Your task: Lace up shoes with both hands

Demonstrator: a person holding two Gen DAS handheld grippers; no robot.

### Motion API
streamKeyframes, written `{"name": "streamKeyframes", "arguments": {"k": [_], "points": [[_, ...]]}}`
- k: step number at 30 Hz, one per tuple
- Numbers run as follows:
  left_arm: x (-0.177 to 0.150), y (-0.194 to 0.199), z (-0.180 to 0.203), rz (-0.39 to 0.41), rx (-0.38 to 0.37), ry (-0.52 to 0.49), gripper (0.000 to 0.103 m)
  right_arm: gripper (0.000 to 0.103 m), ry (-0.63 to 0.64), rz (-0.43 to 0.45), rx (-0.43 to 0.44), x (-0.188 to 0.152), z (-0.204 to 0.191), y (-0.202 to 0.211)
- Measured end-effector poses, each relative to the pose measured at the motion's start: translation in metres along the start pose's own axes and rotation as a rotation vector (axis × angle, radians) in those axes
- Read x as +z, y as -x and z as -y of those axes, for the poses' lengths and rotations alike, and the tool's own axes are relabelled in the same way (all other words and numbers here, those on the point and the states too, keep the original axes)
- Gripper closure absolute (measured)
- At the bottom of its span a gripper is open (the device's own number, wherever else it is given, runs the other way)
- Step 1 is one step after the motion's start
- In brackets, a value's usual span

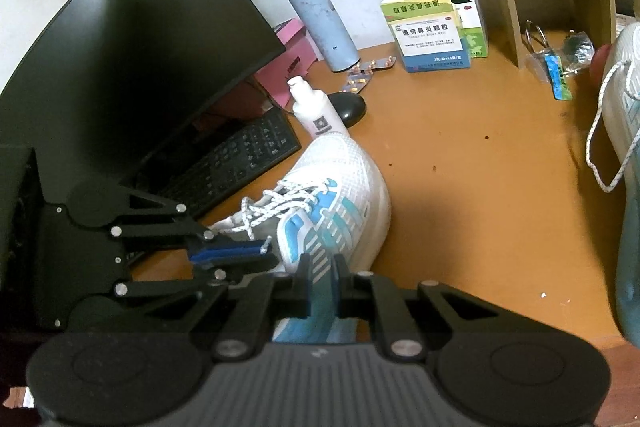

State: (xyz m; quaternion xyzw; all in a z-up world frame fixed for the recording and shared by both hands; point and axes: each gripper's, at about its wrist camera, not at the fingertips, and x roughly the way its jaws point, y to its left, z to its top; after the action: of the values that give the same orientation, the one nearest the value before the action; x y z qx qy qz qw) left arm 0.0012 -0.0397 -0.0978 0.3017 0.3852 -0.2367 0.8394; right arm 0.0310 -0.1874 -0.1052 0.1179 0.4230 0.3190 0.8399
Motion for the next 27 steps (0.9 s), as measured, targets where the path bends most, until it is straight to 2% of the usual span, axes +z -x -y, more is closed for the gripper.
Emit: {"name": "streamKeyframes", "arguments": {"k": [18, 27], "points": [[0.009, -0.005, 0.001, -0.018, 0.006, 0.008, 0.102, 0.092, 0.023, -0.013, 0.018, 0.005, -0.002, -0.004], [0.018, -0.001, 0.001, 0.021, 0.01, 0.014, 0.102, 0.091, 0.016, 0.007, 0.029, 0.007, -0.003, 0.0]]}}
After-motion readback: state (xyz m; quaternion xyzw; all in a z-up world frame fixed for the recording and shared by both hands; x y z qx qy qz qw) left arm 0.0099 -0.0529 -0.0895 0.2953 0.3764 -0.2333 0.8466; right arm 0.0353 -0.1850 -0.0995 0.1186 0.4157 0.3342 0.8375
